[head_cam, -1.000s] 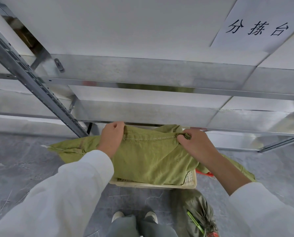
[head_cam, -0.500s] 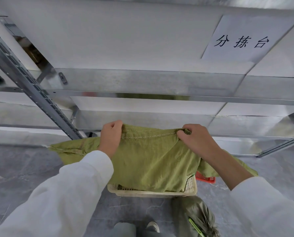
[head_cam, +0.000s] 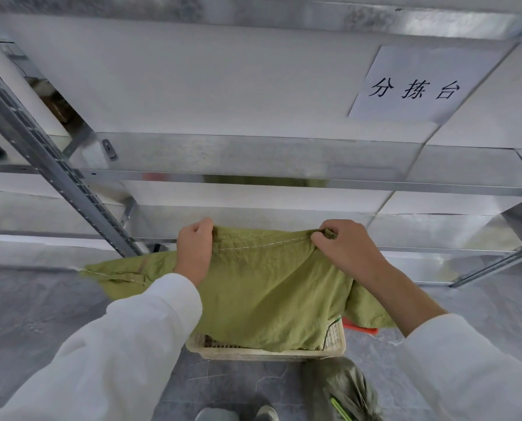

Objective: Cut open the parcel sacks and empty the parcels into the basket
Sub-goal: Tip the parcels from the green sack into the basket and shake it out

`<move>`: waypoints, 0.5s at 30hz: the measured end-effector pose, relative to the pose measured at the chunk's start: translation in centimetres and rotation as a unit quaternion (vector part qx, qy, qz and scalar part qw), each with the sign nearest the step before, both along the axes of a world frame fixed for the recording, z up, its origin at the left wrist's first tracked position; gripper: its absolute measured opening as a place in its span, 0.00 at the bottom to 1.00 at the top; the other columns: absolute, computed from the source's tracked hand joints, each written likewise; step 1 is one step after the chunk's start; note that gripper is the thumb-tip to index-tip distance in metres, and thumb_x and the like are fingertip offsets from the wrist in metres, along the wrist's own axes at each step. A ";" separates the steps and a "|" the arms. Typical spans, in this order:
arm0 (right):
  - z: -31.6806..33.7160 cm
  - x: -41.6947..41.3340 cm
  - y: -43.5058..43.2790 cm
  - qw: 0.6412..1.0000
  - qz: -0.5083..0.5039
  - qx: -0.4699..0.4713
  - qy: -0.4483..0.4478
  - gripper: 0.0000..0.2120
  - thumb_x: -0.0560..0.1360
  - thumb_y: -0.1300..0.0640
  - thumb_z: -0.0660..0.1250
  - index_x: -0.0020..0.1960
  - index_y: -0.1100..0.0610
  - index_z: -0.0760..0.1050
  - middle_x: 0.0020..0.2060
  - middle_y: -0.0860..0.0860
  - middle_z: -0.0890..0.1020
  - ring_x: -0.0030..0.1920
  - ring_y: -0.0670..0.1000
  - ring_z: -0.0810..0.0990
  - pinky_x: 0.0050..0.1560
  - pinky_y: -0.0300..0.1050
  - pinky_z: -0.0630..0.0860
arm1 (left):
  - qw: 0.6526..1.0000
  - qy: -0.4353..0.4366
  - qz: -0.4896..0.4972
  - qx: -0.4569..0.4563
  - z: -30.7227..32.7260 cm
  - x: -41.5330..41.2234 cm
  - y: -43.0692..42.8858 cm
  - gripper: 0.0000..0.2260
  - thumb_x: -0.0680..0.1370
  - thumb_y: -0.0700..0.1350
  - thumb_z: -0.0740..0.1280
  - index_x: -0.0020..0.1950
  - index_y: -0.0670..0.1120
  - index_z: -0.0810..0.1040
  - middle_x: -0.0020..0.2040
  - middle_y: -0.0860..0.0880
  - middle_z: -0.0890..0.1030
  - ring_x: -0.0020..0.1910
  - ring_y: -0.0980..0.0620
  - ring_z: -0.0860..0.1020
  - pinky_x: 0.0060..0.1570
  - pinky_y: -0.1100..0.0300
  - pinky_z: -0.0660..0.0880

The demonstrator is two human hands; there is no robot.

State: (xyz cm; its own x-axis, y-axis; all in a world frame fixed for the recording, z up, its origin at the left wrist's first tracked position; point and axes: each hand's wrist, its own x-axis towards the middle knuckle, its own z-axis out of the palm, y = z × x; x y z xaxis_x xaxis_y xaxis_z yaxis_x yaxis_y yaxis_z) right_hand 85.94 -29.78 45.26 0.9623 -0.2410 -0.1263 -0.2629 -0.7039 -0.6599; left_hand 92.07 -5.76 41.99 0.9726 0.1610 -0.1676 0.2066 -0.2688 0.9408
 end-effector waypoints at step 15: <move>-2.4 0.3 -0.1 0.999 -0.005 0.020 -0.029 0.07 0.74 0.54 0.61 0.39 0.51 0.75 0.33 0.48 0.79 0.30 0.46 0.73 0.33 0.45 0.71 | 0.999 0.044 0.019 0.016 -1.8 -0.3 0.0 0.14 0.77 0.46 0.61 0.32 0.49 0.62 0.27 0.53 0.62 0.27 0.56 0.61 0.30 0.59 0.58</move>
